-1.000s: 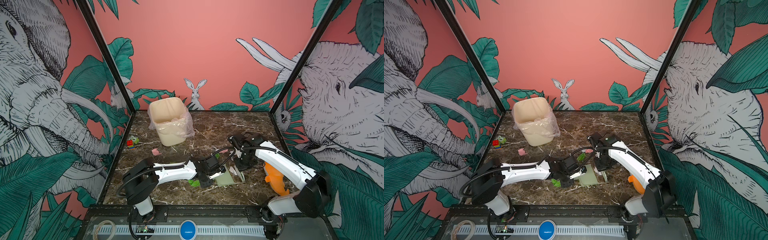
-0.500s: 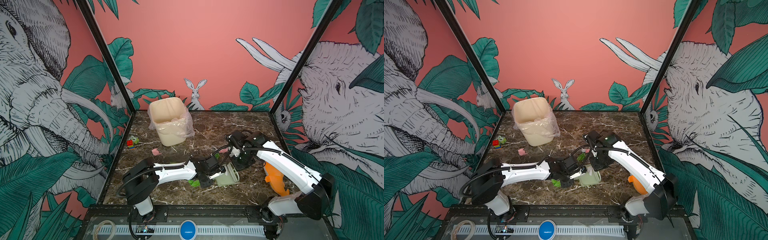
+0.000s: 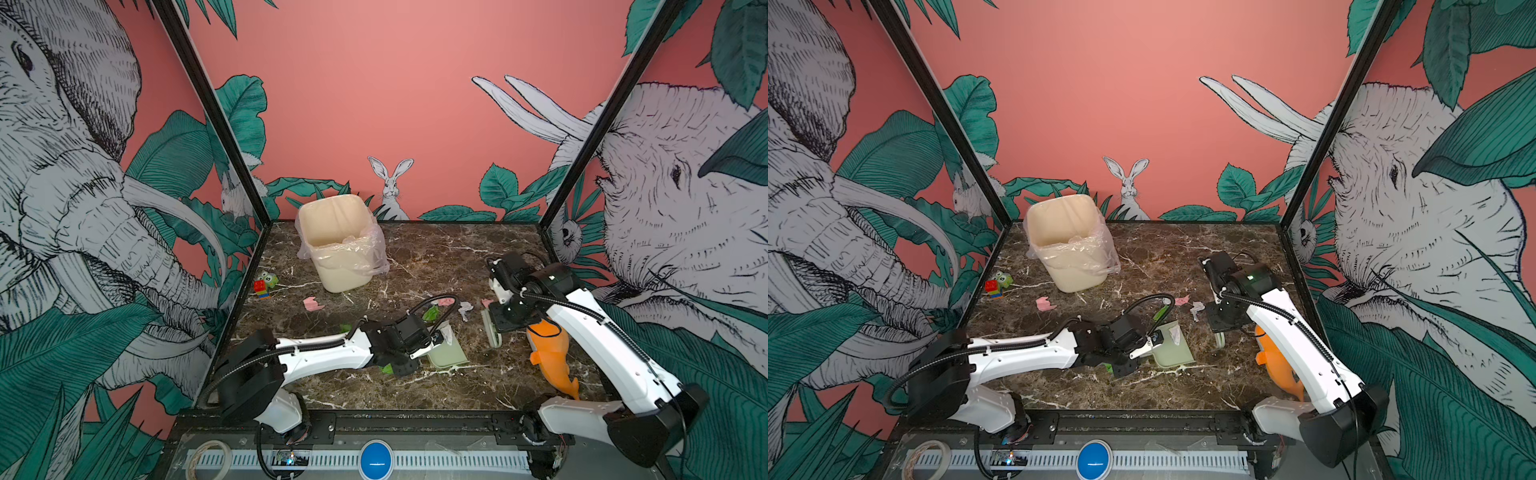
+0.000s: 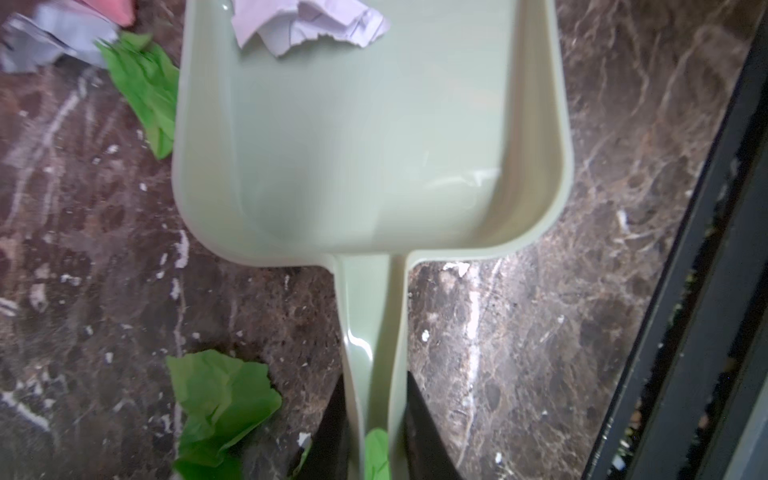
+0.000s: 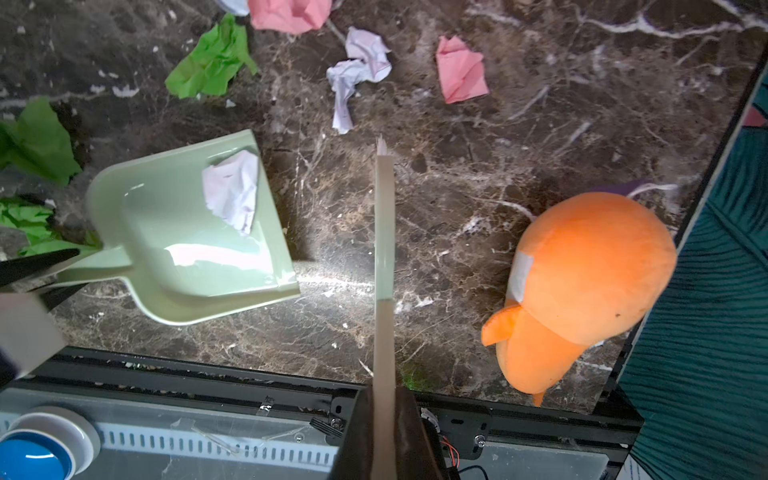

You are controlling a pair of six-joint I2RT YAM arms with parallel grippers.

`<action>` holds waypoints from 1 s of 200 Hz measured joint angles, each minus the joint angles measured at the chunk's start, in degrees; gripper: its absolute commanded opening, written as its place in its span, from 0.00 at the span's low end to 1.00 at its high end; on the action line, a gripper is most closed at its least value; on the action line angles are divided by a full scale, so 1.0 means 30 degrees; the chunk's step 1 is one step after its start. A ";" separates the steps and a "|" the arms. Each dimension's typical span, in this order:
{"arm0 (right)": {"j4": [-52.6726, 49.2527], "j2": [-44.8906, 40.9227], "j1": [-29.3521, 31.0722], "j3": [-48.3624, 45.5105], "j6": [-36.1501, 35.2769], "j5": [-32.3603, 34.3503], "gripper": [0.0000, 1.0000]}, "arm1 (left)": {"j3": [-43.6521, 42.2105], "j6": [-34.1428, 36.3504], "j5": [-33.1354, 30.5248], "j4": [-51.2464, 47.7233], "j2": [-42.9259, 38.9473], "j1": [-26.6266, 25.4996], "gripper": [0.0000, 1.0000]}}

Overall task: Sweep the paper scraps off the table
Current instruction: 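Carry the dustpan to the bin with the left gripper while the right raises the brush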

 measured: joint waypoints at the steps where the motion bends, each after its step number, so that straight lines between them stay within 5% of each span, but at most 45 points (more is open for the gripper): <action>1: 0.0000 -0.0022 -0.0029 0.0000 -0.0007 0.0000 0.00 | -0.0007 -0.0015 -0.0022 0.0022 -0.0058 0.0000 0.00; 87: 0.0393 -0.0357 -0.1129 0.0182 -0.0517 -0.0415 0.00 | 0.0262 -0.0903 -0.3271 0.0036 -0.4218 0.0015 0.00; 200: 0.1209 0.0561 -0.1129 0.1122 -0.1362 -0.2186 0.00 | 0.7519 -0.4794 -0.5472 -0.7278 -0.5428 0.2922 0.00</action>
